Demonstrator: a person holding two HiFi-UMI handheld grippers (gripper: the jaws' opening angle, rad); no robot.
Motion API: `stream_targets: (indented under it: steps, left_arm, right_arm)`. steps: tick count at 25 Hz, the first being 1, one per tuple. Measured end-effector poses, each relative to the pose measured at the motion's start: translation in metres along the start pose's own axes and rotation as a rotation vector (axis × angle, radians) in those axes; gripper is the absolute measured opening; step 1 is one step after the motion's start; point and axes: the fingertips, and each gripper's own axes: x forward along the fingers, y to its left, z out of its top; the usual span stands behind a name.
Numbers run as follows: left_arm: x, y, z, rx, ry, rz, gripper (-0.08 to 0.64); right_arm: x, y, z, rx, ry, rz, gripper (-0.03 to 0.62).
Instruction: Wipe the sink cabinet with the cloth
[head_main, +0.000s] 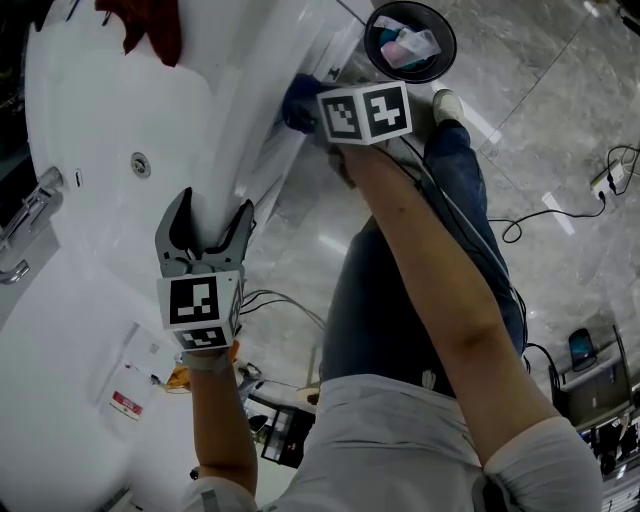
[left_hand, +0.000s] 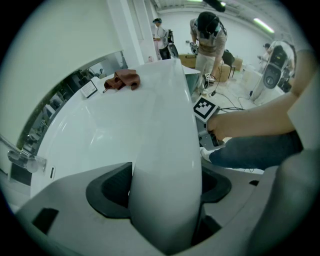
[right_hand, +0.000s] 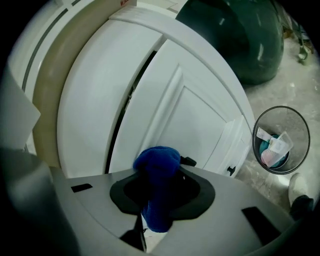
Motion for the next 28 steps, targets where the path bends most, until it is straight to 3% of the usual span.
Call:
stream_targets:
  steps: [13,20,25,28]
  left_arm:
    - [0.001,0.002,-0.002,0.01,0.017,0.02,0.335]
    - [0.001,0.0,0.001,0.006,0.016,0.016,0.335]
    - [0.001,0.001,-0.001,0.005,0.021,0.018,0.336]
    - [0.0,0.0,-0.002,0.002,0.023,0.013,0.336]
  right_arm:
    - [-0.014,-0.021,0.038,0.183,-0.087,0.033,0.1]
    - [-0.035,-0.045,0.093,0.117,-0.202,0.021,0.1]
    - [-0.029,-0.057,0.093,0.05,-0.177,-0.025,0.1]
    - [-0.021,-0.072,0.085,0.084,-0.182,-0.054,0.101]
